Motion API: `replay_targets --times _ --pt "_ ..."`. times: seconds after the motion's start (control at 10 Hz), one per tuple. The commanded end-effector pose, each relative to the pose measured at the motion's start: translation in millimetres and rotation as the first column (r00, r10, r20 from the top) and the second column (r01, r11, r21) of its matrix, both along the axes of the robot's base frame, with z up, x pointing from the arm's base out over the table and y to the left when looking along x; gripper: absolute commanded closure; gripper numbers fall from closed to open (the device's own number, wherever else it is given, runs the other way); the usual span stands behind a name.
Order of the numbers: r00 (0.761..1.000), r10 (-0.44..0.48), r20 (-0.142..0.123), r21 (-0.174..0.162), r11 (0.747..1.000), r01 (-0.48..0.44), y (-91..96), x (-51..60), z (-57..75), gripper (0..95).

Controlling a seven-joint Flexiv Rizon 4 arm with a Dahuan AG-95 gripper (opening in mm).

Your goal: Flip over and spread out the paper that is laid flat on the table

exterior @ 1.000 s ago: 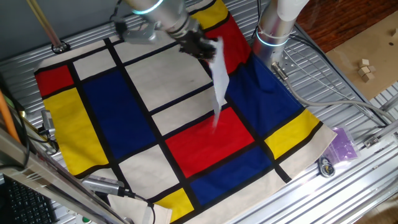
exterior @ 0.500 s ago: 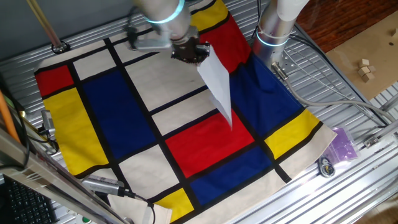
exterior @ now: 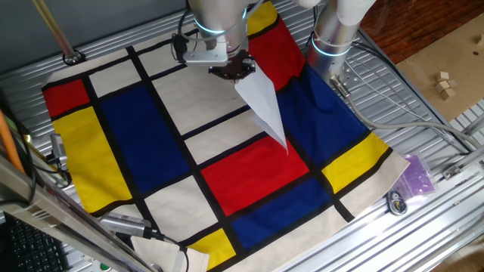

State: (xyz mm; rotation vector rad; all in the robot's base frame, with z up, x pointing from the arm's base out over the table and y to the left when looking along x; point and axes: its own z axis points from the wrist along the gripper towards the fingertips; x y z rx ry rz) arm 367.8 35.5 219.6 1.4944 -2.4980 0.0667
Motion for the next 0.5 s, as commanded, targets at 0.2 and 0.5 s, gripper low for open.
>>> replay_targets --times 0.2,0.5 --pt "1.0 -0.012 -0.019 0.017 1.0 0.012 1.5 0.7 0.2 95.0" --pt "1.0 -0.011 -0.02 0.022 1.0 0.012 1.5 0.7 0.2 95.0"
